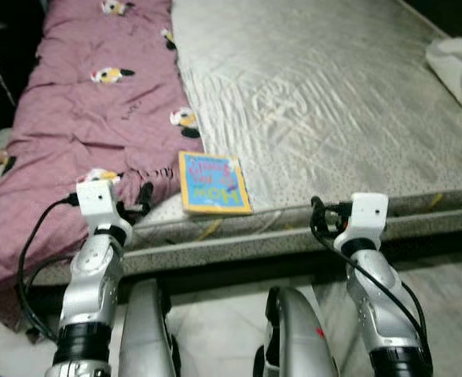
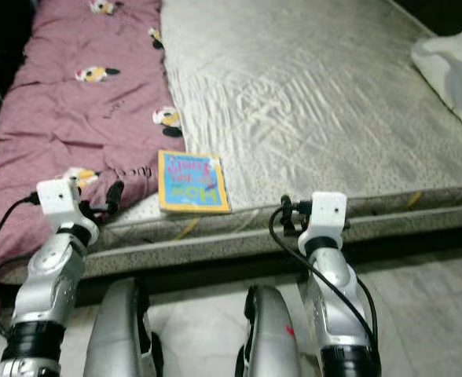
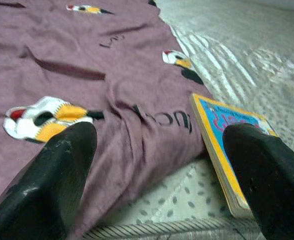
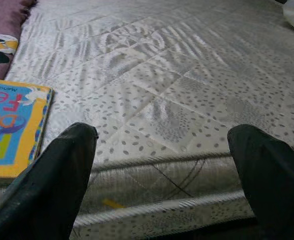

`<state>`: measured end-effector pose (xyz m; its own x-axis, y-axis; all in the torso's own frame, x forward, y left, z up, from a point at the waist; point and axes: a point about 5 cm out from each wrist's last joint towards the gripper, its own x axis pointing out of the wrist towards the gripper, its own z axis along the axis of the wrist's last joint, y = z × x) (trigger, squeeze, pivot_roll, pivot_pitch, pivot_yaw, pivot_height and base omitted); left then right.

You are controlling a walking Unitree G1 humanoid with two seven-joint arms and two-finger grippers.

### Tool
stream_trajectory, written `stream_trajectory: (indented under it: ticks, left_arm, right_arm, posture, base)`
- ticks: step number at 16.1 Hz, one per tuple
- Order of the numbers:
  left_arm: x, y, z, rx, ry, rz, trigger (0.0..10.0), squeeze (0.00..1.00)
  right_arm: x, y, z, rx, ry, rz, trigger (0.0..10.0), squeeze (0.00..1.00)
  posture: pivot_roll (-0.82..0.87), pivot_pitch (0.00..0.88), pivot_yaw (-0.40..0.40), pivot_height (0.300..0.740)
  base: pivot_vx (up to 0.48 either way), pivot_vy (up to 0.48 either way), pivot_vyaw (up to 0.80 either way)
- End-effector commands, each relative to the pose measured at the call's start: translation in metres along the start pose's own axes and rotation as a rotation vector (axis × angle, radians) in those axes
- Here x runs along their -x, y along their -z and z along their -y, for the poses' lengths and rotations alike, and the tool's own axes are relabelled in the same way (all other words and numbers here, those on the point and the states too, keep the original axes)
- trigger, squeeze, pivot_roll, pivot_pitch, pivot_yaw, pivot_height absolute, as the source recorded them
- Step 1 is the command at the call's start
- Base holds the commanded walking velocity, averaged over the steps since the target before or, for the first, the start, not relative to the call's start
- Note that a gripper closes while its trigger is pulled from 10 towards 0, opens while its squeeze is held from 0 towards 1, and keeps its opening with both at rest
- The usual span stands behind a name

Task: Clean up the room

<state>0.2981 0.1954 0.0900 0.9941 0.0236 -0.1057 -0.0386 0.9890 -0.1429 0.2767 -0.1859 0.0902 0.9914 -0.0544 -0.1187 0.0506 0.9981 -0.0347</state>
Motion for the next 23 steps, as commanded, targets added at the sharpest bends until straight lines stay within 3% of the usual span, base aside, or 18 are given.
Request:
stream_trajectory:
  ticks: [1, 4, 18, 23]
  left_arm:
    - [-0.002, -0.003, 0.0, -0.005, 0.007, 0.02, 10.0, 0.0]
    - [-0.001, -0.006, 0.0, 0.052, 0.026, 0.04, 10.0, 0.0]
    - [-0.002, -0.002, 0.011, 0.083, 0.061, 0.033, 10.0, 0.0]
    - [-0.003, 0.008, 0.011, 0.083, 0.04, -0.047, 10.0, 0.0]
  right_arm:
    - [0.002, -0.001, 0.002, 0.012, 0.003, -0.002, 10.0, 0.0]
    - [0.003, 0.0, 0.002, 0.011, 0.006, -0.009, 10.0, 0.0]
    - [0.002, -0.001, -0.001, 0.029, -0.007, -0.009, 10.0, 0.0]
    - [0.003, -0.001, 0.0, 0.029, -0.004, -0.011, 10.0, 0.0]
  posture:
    - [-0.09, 0.143, -0.033, 0.543]
    - [-0.09, 0.152, -0.038, 0.543]
    - [-0.09, 0.179, -0.039, 0.543]
    - [-0.09, 0.174, -0.038, 0.543]
  base:
    - [0.0, 0.0, 0.0]
    - [0.0, 0.0, 0.0]
    - [0.286, 0.0, 0.0]
    - [0.0, 0.0, 0.0]
